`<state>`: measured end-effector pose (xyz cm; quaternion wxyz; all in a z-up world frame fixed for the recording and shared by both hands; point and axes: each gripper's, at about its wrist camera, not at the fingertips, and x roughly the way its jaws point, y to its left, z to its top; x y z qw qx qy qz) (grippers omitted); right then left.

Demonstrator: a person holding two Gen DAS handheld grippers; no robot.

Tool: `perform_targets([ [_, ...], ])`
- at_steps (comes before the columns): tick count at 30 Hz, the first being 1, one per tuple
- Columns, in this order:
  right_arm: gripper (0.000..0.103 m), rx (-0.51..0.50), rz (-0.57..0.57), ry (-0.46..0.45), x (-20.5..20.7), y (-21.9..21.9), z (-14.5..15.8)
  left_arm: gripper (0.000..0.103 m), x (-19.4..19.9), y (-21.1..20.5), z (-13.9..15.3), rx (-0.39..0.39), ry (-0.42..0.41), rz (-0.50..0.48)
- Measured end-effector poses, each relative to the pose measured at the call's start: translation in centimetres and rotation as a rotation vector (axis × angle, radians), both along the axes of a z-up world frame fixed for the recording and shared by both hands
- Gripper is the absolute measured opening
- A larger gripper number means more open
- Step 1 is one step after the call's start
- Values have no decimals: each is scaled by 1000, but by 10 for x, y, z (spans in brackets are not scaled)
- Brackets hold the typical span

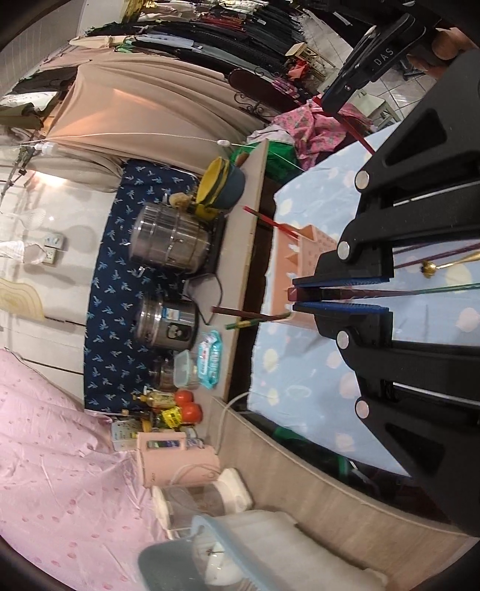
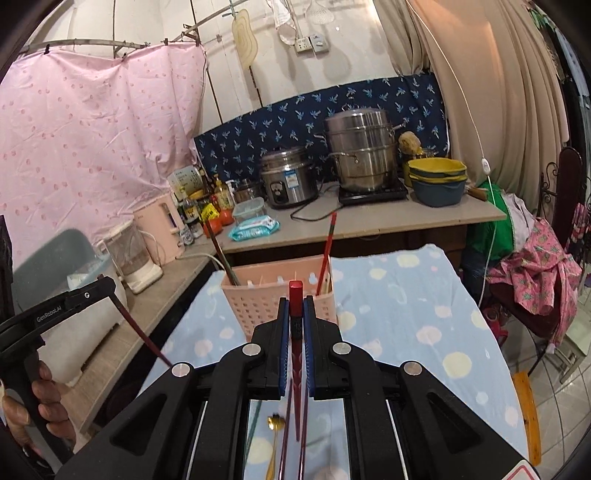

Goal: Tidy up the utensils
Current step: 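Lift both chopsticks and carry them toward the pink basket, then lower both chopsticks into the pink basket and open both tools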

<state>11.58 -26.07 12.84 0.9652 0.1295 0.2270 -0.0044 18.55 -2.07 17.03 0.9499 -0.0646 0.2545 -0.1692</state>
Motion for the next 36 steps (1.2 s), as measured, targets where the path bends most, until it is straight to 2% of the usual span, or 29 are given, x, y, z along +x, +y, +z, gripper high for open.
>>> perform_targets([
  [12, 7, 40, 13, -145, 83, -16, 72, 7, 61, -27, 70, -27, -155, 14],
  [17, 7, 50, 16, -171, 123, -17, 89, 7, 91, -33, 84, -25, -178, 26],
  [26, 7, 41, 21, -95, 185, -16, 63, 7, 139, -39, 54, 4, -111, 47],
  [36, 7, 37, 12, -9, 204, -19, 22, 7, 163, -42, 19, 19, -39, 47],
])
